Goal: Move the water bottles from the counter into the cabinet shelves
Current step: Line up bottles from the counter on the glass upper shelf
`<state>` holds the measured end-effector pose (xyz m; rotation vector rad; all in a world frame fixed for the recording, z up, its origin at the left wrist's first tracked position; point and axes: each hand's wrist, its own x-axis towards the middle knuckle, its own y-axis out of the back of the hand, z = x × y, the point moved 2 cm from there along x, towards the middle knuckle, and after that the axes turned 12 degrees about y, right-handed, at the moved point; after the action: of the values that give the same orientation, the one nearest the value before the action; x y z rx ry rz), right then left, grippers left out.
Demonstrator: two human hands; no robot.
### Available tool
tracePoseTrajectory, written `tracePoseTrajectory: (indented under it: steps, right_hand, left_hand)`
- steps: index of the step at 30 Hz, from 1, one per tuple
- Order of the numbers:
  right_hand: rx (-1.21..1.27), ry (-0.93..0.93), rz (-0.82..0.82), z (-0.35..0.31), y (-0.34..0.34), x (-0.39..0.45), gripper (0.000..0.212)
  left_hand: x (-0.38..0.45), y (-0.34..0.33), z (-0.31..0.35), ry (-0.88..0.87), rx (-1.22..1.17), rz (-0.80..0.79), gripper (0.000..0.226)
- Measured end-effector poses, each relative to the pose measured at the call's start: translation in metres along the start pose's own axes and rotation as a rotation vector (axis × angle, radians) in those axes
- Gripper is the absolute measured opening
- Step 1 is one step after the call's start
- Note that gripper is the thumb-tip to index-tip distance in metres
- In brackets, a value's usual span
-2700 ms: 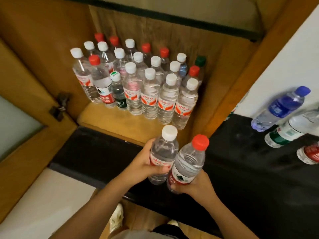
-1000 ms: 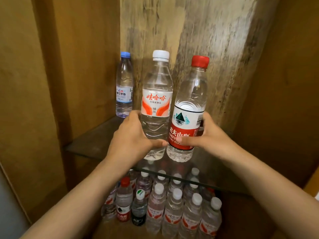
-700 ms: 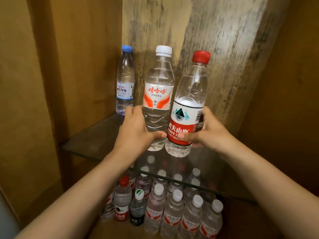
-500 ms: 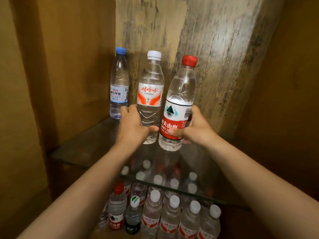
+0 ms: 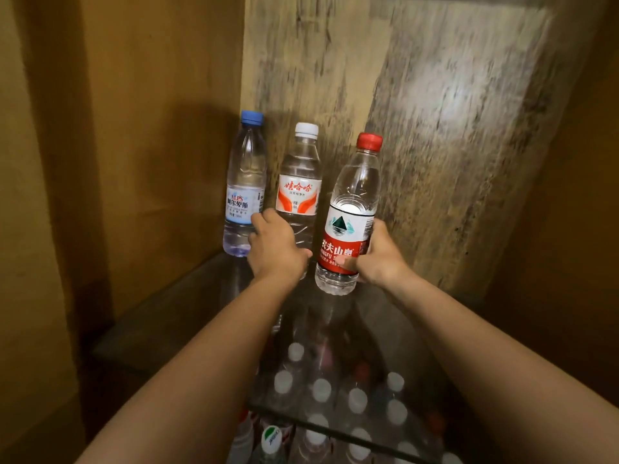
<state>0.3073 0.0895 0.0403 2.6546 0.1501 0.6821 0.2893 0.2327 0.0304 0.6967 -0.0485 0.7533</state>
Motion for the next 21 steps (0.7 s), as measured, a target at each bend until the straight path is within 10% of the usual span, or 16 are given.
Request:
tracePoseTrajectory:
  steps: [21]
  right_hand:
    - [-0.045, 0.066, -0.011, 0.011, -0.038, 0.048, 0.069]
  left_hand:
    - [0.035, -0.009, -0.013, -0.067, 0.021, 0.234, 0.086]
